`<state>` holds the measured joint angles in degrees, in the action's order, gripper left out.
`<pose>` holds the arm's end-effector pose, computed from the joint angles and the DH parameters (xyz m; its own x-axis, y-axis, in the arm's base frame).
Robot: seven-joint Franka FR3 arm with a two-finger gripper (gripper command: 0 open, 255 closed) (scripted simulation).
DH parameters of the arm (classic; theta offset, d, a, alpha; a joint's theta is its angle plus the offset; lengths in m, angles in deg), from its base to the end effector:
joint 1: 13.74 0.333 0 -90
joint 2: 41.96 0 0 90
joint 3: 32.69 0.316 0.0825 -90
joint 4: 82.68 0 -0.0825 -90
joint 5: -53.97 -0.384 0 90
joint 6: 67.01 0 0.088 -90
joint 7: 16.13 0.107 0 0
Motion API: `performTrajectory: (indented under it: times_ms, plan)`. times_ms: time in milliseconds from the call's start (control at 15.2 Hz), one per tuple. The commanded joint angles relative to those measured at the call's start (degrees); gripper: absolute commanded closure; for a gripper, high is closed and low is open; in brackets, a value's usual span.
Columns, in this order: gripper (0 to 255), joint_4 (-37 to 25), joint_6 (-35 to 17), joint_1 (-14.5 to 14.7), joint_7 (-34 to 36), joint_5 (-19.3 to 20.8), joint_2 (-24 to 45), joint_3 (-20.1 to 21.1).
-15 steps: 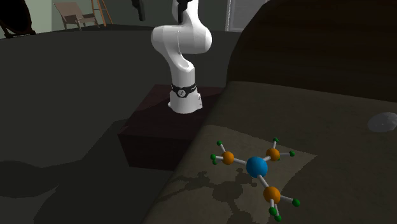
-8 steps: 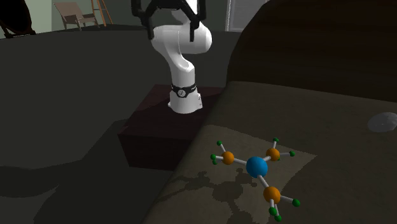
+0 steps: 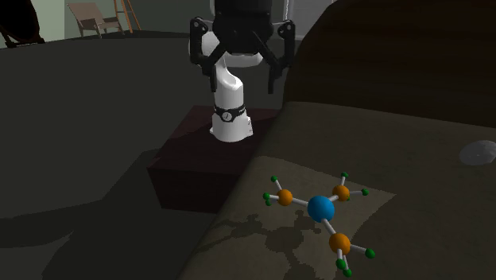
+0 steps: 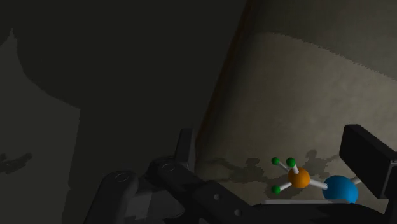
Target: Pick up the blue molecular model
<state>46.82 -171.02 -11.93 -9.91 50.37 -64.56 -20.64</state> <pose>0.4148 0.1153 0.5083 0.9937 0.0973 -0.0548 0.0988 -0.9948 0.0264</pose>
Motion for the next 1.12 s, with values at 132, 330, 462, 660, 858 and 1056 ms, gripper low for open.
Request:
performTrajectory:
  times_ms: [132, 330, 462, 660, 858, 1056]
  plan:
    - [0, -4.2, -4.5, 0.6, 1.8, 0.6, 8.0, 2.2]
    - [0, -7.6, -7.4, 1.1, 3.5, 1.6, 13.9, 3.7]
    - [0, -10.3, -9.0, 1.6, 4.6, 2.6, 18.0, 4.6]
    - [0, -14.8, -11.0, 2.5, 6.4, 4.4, 24.2, 5.8]
    - [0, -20.0, -12.3, 3.7, 8.3, 6.6, 30.6, 6.6]
    - [0, -23.4, -13.5, 4.8, 9.5, 8.2, 35.2, 6.8]
